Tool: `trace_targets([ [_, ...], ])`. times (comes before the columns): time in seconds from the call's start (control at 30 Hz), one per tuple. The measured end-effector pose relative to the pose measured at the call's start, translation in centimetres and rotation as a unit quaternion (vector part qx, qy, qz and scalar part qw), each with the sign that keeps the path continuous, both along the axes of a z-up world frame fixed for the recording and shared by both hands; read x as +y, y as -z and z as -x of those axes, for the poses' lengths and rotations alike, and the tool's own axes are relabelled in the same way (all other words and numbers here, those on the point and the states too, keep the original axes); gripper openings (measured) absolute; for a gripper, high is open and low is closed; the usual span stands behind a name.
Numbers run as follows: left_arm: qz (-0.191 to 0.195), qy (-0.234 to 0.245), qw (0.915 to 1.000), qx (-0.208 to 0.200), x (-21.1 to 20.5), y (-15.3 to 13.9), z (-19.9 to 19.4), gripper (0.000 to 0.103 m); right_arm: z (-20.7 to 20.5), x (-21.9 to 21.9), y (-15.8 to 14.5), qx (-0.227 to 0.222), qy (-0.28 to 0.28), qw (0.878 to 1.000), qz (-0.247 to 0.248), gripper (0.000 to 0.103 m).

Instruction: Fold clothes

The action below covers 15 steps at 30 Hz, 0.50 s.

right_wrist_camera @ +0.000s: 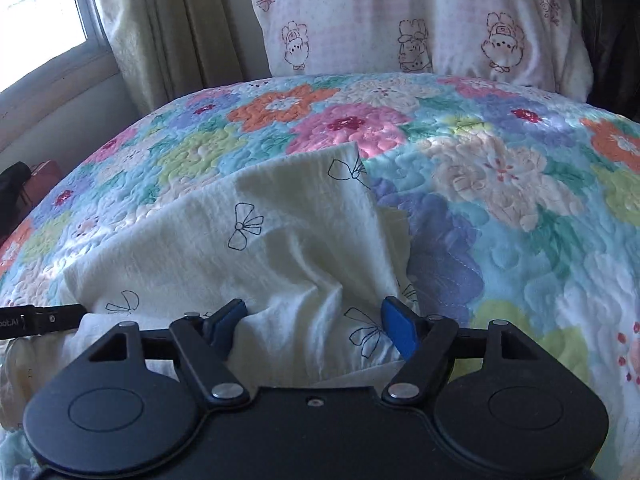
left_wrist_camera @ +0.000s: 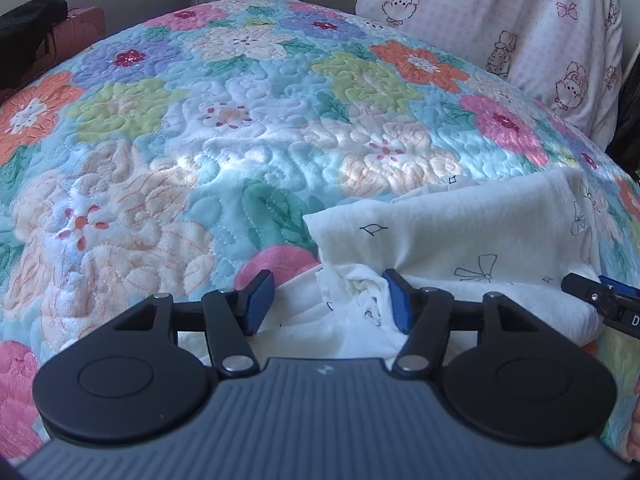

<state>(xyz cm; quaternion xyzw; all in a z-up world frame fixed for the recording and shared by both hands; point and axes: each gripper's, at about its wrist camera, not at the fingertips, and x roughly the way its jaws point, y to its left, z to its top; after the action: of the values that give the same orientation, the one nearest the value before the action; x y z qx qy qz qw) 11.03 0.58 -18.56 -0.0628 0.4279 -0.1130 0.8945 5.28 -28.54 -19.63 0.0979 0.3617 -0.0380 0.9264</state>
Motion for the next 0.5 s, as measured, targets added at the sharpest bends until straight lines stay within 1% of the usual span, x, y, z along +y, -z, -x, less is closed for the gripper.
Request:
trace_targets([
  [0.07,0.004,-0.033,0.9994,-0.013,1.2,-0.5,0.3,0.061,0.2,0.1,-0.2,0.0,0.002,1.0,0.024,0.078],
  [0.1,-0.019,-0.058,0.9978,-0.027,1.9,-0.8,0.4,0.056,0.2,-0.1,-0.3,0.005,0.014,0.999,0.038,0.08],
  [0.13,-0.043,-0.082,0.9948,-0.042,2.6,-1.2,0.5,0.056,0.3,-0.6,-0.5,0.01,0.034,0.998,0.043,0.087],
  [0.17,-0.05,-0.097,0.9929,-0.048,3.8,-1.5,0.3,0.054,0.6,-1.3,-0.7,0.011,0.054,0.998,0.037,0.09],
  [0.23,0.012,-0.102,0.9941,-0.034,6.7,-2.2,0.4,0.054,1.3,-2.6,-1.1,0.011,0.09,0.996,0.017,0.09],
  [0.27,0.046,-0.102,0.9934,-0.026,7.9,-2.6,0.9,0.054,1.9,-3.0,-1.5,0.007,0.101,0.995,-0.002,0.09],
  [0.3,0.079,-0.101,0.9916,-0.017,9.1,-2.9,1.5,0.054,2.6,-3.1,-1.9,0.001,0.109,0.994,-0.01,0.09],
  [0.37,0.115,-0.103,0.9879,-0.015,10.2,-3.4,3.2,0.055,4.1,-2.7,-3.0,-0.014,0.118,0.993,-0.002,0.09],
  [0.43,0.138,-0.127,0.9818,-0.027,10.4,-3.2,5.5,0.056,5.6,-2.4,-3.7,-0.032,0.125,0.992,-0.014,0.09],
  [0.47,0.169,-0.132,0.9767,-0.015,10.3,-2.6,6.5,0.056,6.2,-2.5,-3.9,-0.04,0.125,0.991,-0.041,0.09],
  [0.5,0.2,-0.136,0.9704,-0.002,10.2,-1.9,7.4,0.056,6.8,-2.7,-3.7,-0.044,0.121,0.988,-0.083,0.09],
])
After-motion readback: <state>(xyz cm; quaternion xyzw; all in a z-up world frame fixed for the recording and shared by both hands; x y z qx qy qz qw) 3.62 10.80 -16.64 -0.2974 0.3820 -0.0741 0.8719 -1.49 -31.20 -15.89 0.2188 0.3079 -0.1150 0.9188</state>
